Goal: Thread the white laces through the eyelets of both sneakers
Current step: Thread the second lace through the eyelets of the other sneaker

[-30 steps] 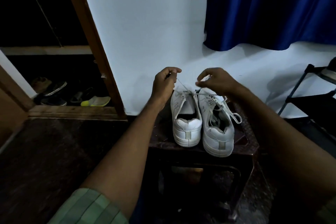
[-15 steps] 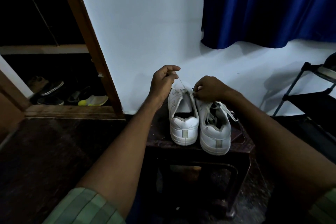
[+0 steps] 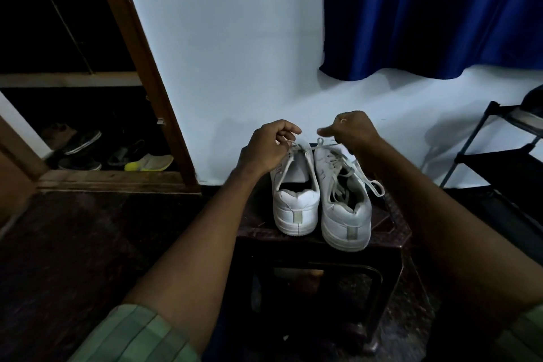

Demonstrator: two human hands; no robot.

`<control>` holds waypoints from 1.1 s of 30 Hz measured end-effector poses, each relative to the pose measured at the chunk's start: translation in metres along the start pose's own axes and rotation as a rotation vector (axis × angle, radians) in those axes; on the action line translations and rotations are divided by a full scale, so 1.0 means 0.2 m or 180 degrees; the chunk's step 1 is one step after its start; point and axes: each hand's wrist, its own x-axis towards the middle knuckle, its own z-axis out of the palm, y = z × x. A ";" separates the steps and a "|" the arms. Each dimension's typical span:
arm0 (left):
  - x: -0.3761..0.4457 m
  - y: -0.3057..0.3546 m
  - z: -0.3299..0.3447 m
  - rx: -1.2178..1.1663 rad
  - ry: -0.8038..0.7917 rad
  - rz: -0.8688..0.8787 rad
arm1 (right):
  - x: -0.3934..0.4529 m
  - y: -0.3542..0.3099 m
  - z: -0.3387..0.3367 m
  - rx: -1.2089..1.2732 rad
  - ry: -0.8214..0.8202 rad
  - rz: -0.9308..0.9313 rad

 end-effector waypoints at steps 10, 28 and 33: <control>0.00 0.01 -0.02 -0.0154 -0.0015 -0.0374 | -0.02 -0.03 -0.04 -0.1774 -0.0615 -0.0955; -0.05 0.08 -0.01 0.0309 -0.1057 -0.0581 | 0.00 0.03 0.13 -0.1572 -0.0133 -0.0616; -0.04 0.05 0.00 0.0486 -0.0625 -0.0817 | 0.01 0.04 0.07 -0.1812 -0.0613 -0.0600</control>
